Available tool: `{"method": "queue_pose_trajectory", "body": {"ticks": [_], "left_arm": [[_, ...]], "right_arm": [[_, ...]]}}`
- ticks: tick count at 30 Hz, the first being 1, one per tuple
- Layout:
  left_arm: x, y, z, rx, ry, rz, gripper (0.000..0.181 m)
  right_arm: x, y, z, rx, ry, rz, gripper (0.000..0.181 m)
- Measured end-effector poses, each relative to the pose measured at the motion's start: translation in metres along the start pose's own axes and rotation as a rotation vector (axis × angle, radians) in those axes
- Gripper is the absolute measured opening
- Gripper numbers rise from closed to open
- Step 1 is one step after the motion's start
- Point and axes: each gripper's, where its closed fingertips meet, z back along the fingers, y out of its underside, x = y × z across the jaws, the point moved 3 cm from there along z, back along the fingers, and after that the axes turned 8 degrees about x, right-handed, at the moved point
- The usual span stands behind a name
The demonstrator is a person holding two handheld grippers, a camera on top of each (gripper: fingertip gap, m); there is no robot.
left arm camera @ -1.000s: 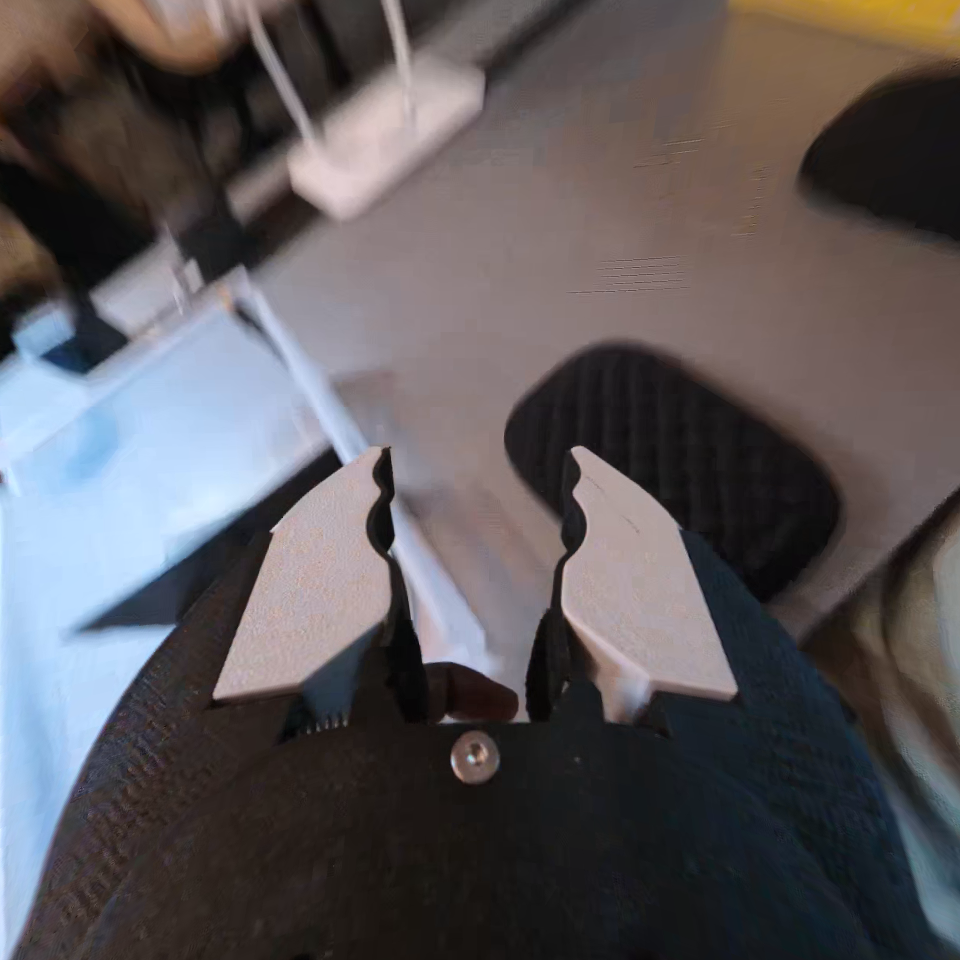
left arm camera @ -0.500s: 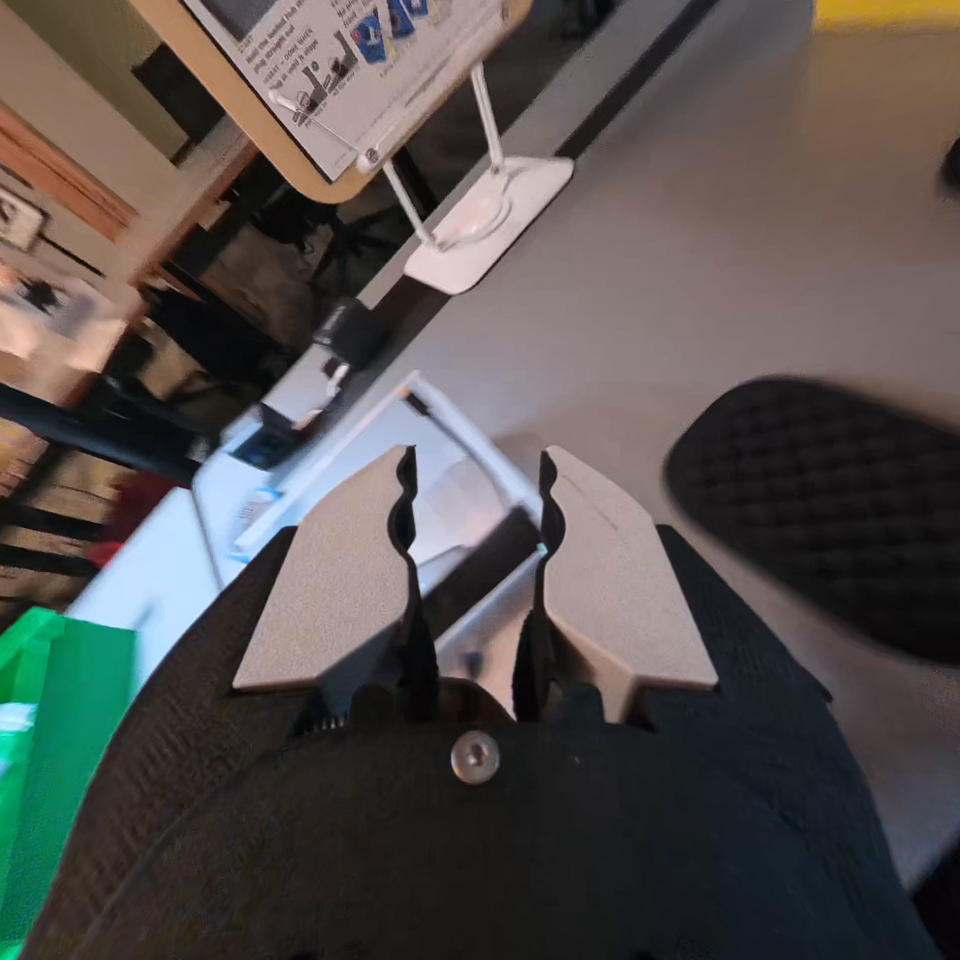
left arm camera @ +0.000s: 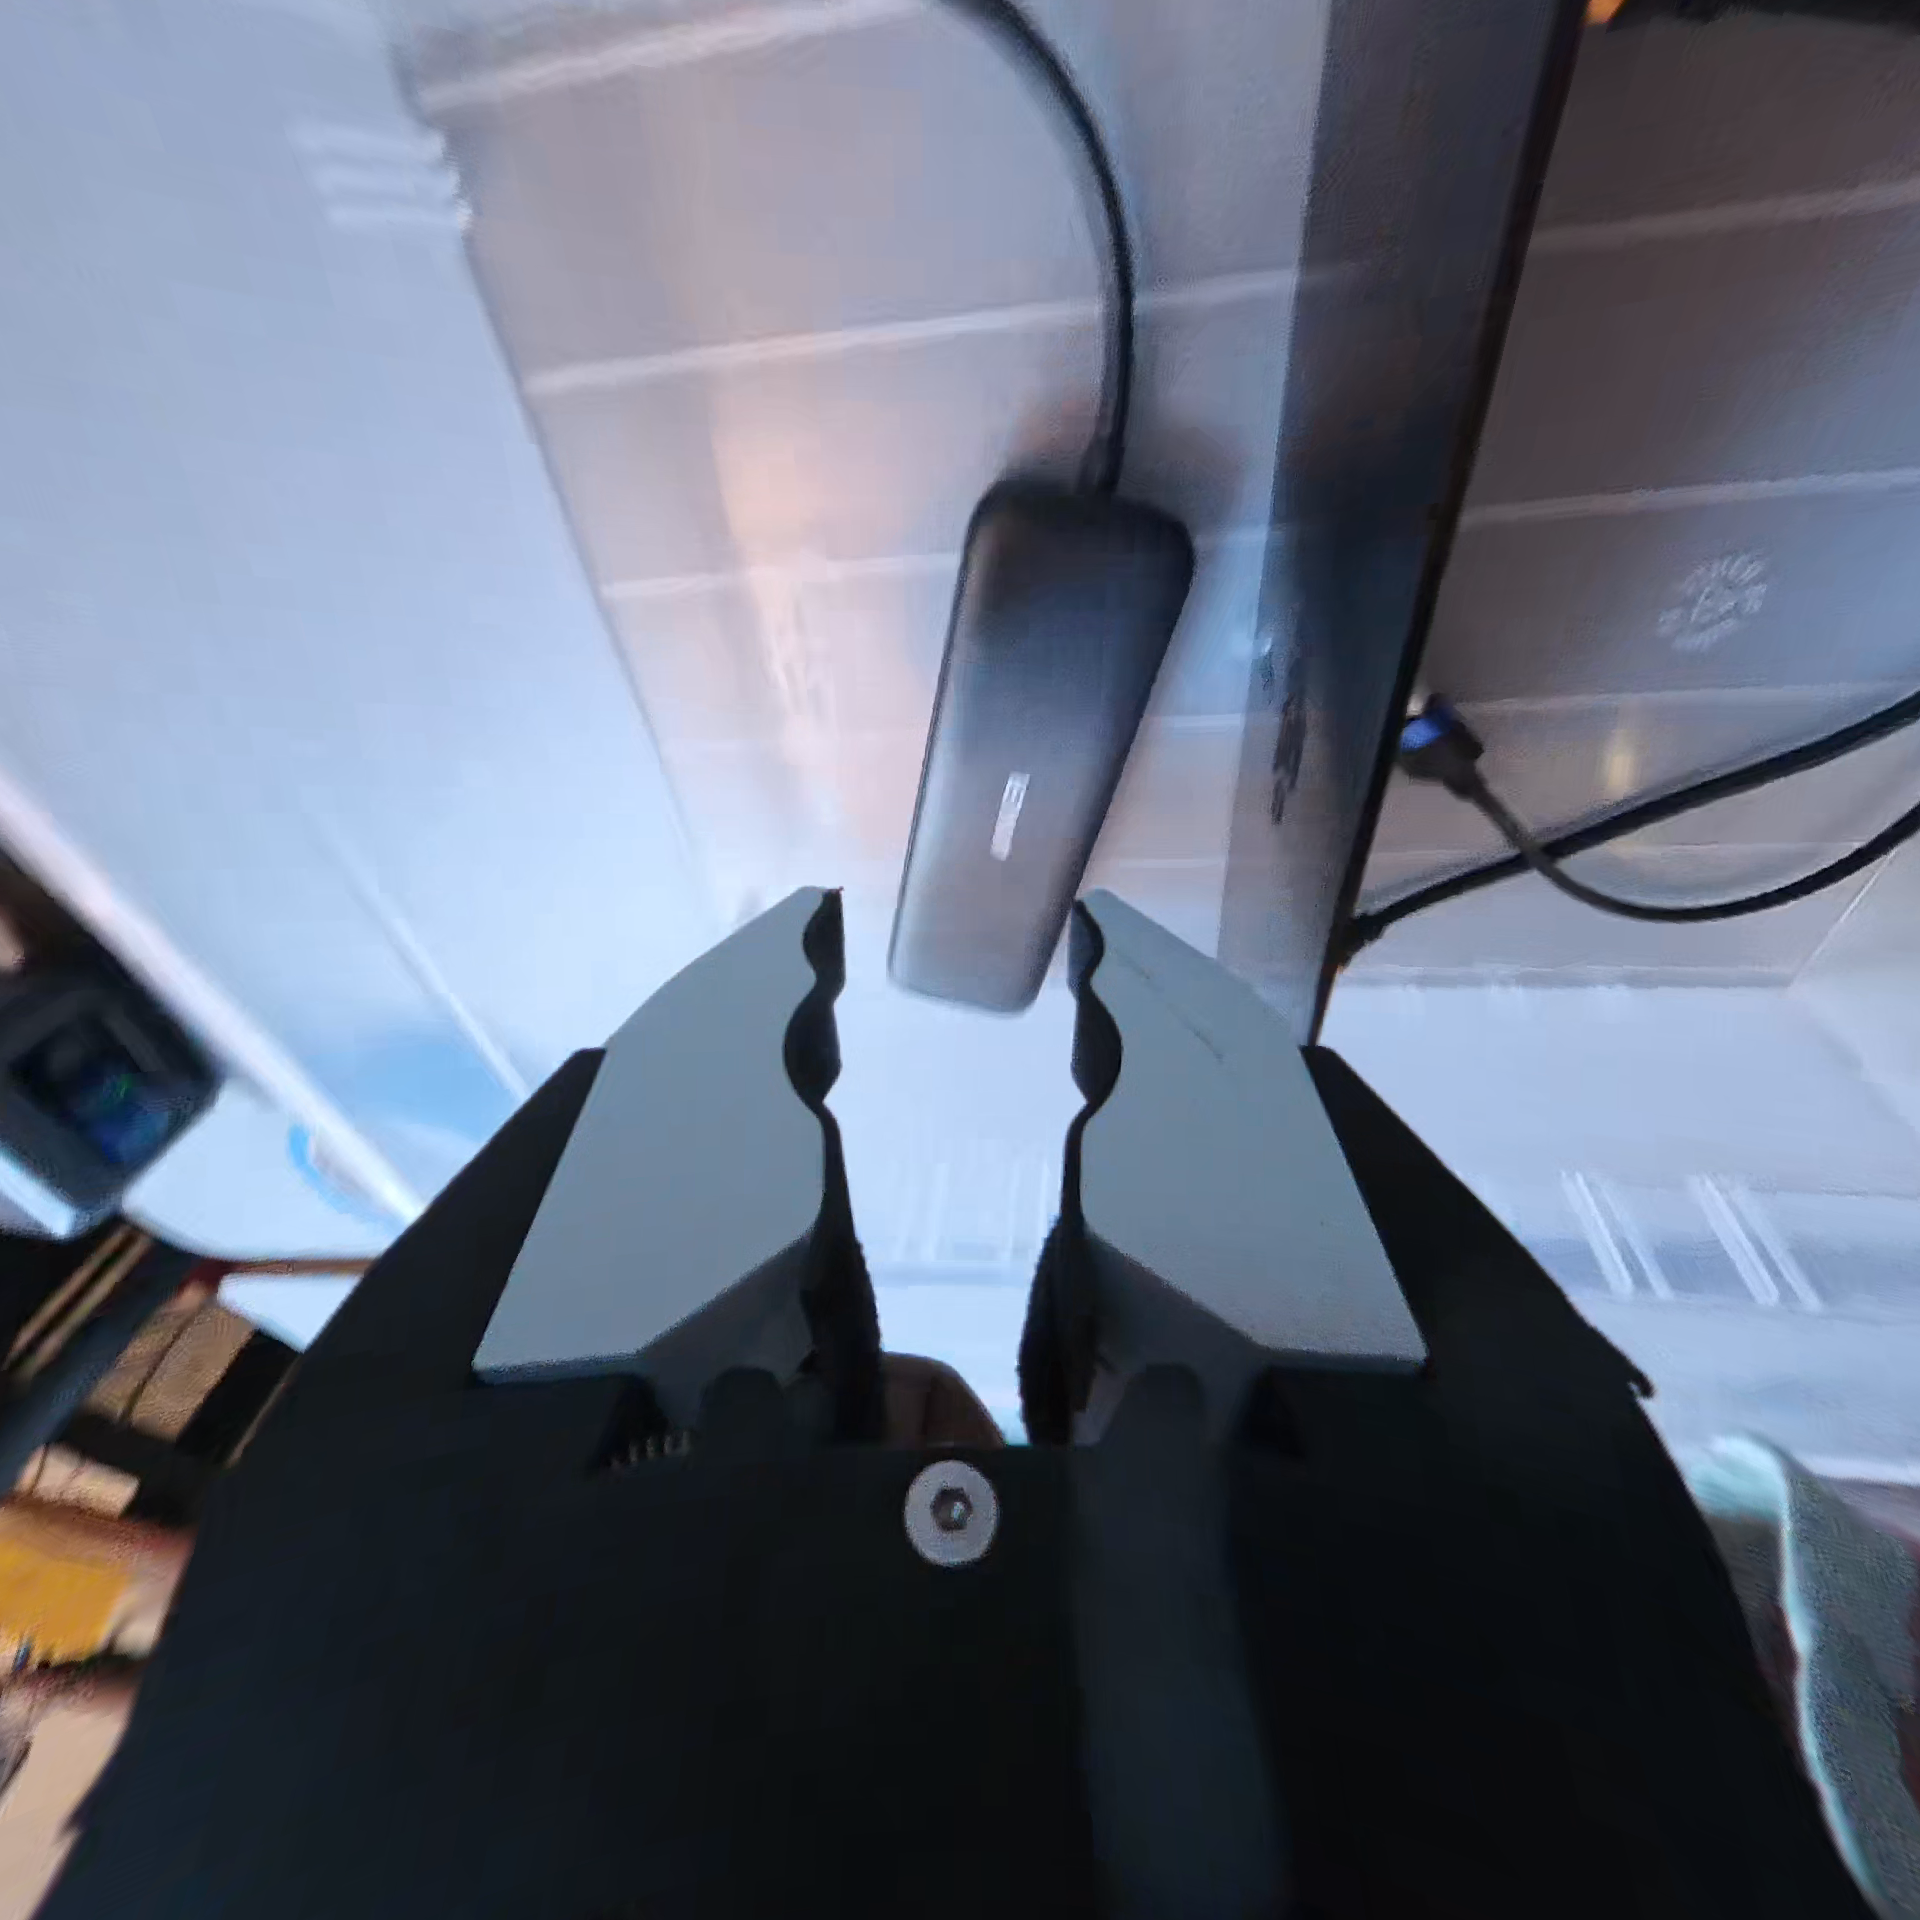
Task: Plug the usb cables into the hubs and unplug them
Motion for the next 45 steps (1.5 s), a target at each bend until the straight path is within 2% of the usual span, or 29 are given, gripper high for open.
{"method": "queue_pose_trajectory", "body": {"ticks": [1,3,8,11,12,16,19,26,32,35,39,41,45], "left_arm": [[-0.001,-0.006,-0.005,-0.005,0.03,-0.031,0.044],[-0.005,-0.011,-0.016,0.018,0.078,-0.111,0.051],[-0.007,-0.018,-0.037,0.024,0.141,-0.176,0.053],[-0.002,-0.018,-0.042,0.032,0.068,-0.203,0.053],[-0.003,-0.018,-0.042,0.029,0.058,-0.205,0.045],[0.003,-0.015,-0.038,0.035,-0.063,-0.124,0.044],[0.006,-0.014,-0.021,0.02,-0.138,-0.017,0.043],[0.013,0.0,0.048,-0.062,-0.485,0.294,0.043],[-0.002,-0.014,0.098,-0.117,-0.839,0.493,0.043],[-0.012,-0.036,0.127,-0.174,-1.039,0.591,0.043],[-0.029,-0.086,0.162,-0.313,-1.201,0.679,0.043],[-0.036,-0.118,0.177,-0.416,-1.246,0.694,0.043],[-0.048,-0.188,0.197,-0.662,-1.255,0.653,0.043]], "right_arm": [[-0.002,-0.001,0.002,-0.018,0.006,-0.012,0.033],[-0.005,-0.003,0.005,-0.051,0.014,-0.038,0.031],[-0.006,-0.004,0.009,-0.081,0.011,-0.049,0.03],[-0.007,-0.002,0.009,-0.076,0.02,-0.044,0.03],[-0.007,-0.002,0.01,-0.077,0.023,-0.045,0.03],[-0.009,-0.002,0.01,-0.084,0.02,-0.058,0.03],[-0.01,-0.002,0.009,-0.079,0.016,-0.068,0.03],[-0.004,-0.002,0.011,-0.077,0.024,-0.016,0.03],[0.001,-0.001,0.01,-0.06,0.025,0.019,0.03],[0.002,0.0,0.006,-0.026,0.039,0.033,0.031],[0.0,-0.003,0.001,0.039,0.087,-0.035,0.041],[0.009,-0.02,-0.003,0.002,0.044,-0.081,0.05],[0.034,-0.077,-0.007,-0.203,-0.055,-0.083,0.055]]}}
